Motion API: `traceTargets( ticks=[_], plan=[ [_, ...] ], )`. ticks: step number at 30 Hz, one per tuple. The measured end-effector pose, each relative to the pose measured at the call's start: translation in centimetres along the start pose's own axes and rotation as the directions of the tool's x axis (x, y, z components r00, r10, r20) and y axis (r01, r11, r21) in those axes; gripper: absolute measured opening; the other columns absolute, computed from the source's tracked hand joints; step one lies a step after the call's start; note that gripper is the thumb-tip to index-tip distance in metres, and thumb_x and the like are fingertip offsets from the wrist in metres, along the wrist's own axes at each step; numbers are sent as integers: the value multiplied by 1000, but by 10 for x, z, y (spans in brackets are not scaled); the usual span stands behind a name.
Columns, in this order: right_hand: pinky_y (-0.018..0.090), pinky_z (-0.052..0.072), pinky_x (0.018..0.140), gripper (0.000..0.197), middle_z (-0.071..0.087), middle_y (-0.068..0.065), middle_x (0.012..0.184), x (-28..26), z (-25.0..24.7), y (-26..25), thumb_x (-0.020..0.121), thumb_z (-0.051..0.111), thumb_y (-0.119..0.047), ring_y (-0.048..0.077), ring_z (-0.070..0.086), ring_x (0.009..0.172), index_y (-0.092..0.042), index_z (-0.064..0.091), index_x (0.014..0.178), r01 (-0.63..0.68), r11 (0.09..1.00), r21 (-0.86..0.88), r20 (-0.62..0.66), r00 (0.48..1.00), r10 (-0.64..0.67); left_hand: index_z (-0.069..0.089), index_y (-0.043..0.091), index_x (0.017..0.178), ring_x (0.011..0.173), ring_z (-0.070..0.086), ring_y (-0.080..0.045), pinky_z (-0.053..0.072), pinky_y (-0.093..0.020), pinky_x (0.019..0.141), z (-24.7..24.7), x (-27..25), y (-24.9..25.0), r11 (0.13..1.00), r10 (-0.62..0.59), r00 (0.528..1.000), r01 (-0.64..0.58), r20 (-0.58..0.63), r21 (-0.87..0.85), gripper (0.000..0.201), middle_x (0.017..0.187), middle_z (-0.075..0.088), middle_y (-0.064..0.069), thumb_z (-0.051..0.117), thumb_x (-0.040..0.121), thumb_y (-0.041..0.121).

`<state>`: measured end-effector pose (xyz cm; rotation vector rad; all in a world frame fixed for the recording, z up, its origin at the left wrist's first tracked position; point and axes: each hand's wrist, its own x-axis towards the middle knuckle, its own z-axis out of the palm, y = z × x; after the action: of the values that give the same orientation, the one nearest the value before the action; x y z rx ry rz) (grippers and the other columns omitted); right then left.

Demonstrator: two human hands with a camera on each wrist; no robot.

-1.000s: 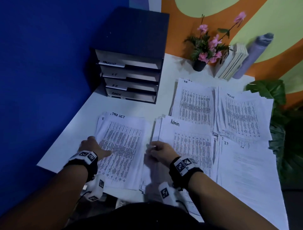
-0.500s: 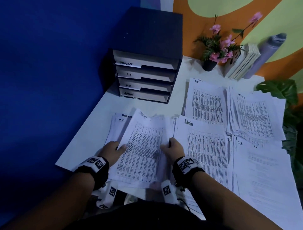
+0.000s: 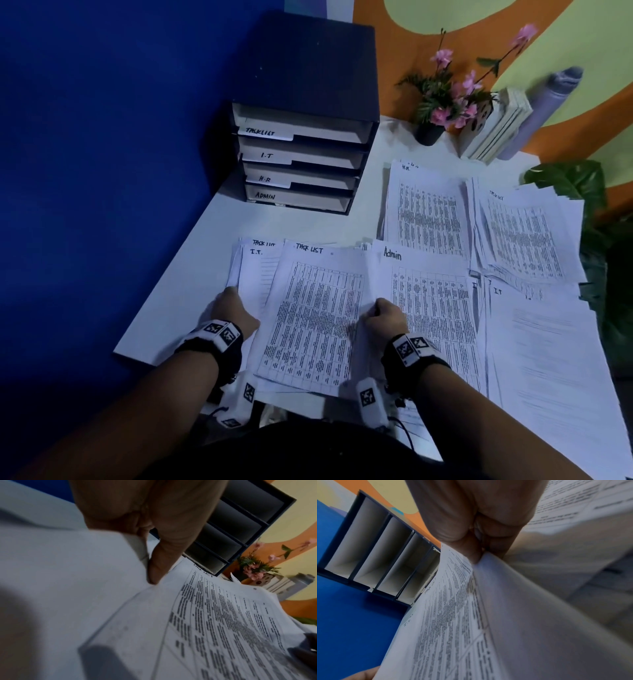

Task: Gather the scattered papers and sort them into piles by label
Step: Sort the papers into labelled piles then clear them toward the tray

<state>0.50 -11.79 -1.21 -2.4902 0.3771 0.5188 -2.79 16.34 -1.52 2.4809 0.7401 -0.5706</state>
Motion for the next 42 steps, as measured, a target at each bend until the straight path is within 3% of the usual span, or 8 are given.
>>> traceTargets(
  ticks=[6, 10, 14, 20, 23, 29, 38, 42],
  plan=[
    [25, 43, 64, 15, 55, 0, 72, -1, -4, 0, 88, 60, -13, 23, 56, 75, -17, 48, 79, 85, 966, 244, -2, 996, -88, 41, 23, 135, 103, 60, -29, 46, -30, 87, -9, -4, 1, 982, 56, 998, -59, -20, -180, 46, 123, 61, -8, 50, 90, 19],
    [37, 57, 74, 46, 65, 10, 97, -1, -14, -2, 90, 66, -22, 25, 64, 81, -26, 47, 132, -30, 772, 635, 81, 996, -28, 56, 9, 121, 104, 60, -31, 44, -32, 86, -26, -5, 9, 920, 26, 993, -70, -117, -386, 29, 117, 63, -15, 55, 93, 14],
    [19, 49, 60, 81, 54, 11, 100, -2, -37, -2, 90, 65, -15, 16, 60, 76, -36, 16, 151, 7, 898, 440, 234, 965, -122, 62, 4, 110, 100, 61, -31, 43, -29, 81, -36, -5, 26, 870, -6, 980, -93, -199, -485, 21, 113, 66, -16, 59, 92, 14],
    [45, 59, 62, 34, 68, 8, 76, 19, -91, 21, 88, 53, -3, 30, 69, 70, -27, 44, 110, 80, 943, 323, -216, 976, -9, 63, -1, 111, 103, 63, -33, 45, -31, 84, -31, -16, 70, 855, 14, 968, -142, -252, -499, 28, 113, 67, -19, 64, 89, 16],
    [25, 49, 60, 22, 69, 4, 86, 31, -130, 48, 87, 58, 1, 25, 67, 77, -21, 59, 86, 88, 965, 248, -361, 933, 8, 64, -3, 108, 101, 63, -32, 42, -27, 79, -21, -25, 91, 849, 28, 970, -150, -240, -507, 27, 110, 68, -19, 65, 88, 15],
    [25, 44, 75, 49, 50, 20, 132, 60, -205, 102, 84, 46, 14, 34, 61, 89, -3, 61, 128, 4, 993, 122, -467, 883, 54, 62, -1, 112, 103, 62, -34, 47, -33, 84, 1, -38, 126, 862, 40, 982, -127, -185, -490, 32, 114, 66, -19, 65, 89, 20],
    [40, 44, 99, 39, 36, 18, 144, 99, -274, 153, 88, 43, 10, 41, 54, 114, 7, 56, 125, -128, 989, 77, -522, 840, 150, 67, 0, 105, 84, 58, -23, 44, -28, 78, 29, -53, 167, 876, 58, 977, -148, -204, -458, 22, 107, 69, -17, 66, 87, 12],
    [51, 24, 114, 52, 19, 10, 157, 106, -278, 156, 86, 51, -1, 37, 24, 141, -7, 45, 138, -271, 955, -124, -449, 873, 190, 66, 2, 103, 82, 58, -21, 45, -27, 77, 37, -59, 177, 868, 59, 979, -148, -196, -474, 25, 103, 70, -14, 71, 84, 17]
  ],
)
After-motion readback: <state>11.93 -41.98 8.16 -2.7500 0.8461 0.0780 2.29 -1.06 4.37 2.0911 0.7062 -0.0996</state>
